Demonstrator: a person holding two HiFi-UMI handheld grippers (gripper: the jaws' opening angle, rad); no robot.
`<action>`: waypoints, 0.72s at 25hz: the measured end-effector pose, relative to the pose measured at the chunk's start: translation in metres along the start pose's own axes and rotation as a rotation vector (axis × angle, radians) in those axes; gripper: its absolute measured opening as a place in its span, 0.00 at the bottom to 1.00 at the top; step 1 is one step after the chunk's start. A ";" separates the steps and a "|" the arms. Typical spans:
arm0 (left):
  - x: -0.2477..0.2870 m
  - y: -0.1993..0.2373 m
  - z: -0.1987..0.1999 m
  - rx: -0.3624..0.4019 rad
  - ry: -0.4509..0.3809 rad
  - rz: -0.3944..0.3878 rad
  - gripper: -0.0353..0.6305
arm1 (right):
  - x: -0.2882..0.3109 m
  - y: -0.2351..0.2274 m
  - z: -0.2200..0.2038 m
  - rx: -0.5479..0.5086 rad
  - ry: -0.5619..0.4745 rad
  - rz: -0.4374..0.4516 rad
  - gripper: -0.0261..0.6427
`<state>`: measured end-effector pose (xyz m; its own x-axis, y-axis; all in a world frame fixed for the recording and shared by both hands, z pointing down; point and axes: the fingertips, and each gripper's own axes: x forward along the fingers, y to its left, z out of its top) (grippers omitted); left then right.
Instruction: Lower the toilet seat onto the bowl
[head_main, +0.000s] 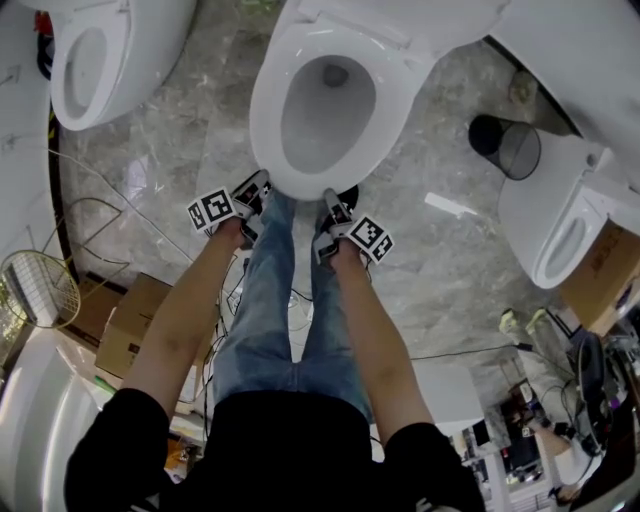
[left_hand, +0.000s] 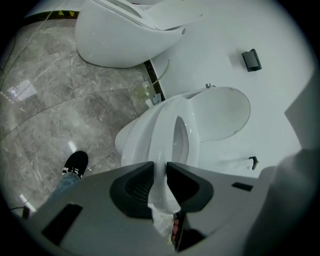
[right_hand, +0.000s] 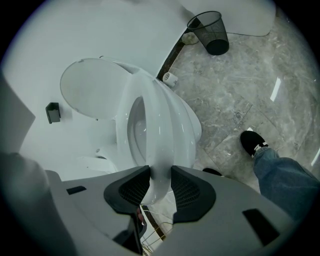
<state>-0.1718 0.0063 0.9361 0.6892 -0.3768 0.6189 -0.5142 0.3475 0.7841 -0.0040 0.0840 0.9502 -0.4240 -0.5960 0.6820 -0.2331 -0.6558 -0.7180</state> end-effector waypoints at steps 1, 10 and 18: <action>0.002 0.002 0.000 0.001 0.003 0.006 0.18 | 0.002 -0.002 0.001 -0.001 0.002 -0.005 0.25; 0.014 0.019 0.000 0.019 0.032 0.076 0.18 | 0.014 -0.017 0.001 -0.022 0.017 -0.060 0.25; 0.014 0.037 0.008 0.024 0.024 0.232 0.22 | 0.016 -0.020 0.013 -0.066 -0.011 -0.156 0.26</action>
<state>-0.1853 0.0076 0.9740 0.5626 -0.2685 0.7819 -0.6721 0.4022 0.6217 0.0053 0.0813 0.9776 -0.3689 -0.4942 0.7872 -0.3523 -0.7094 -0.6104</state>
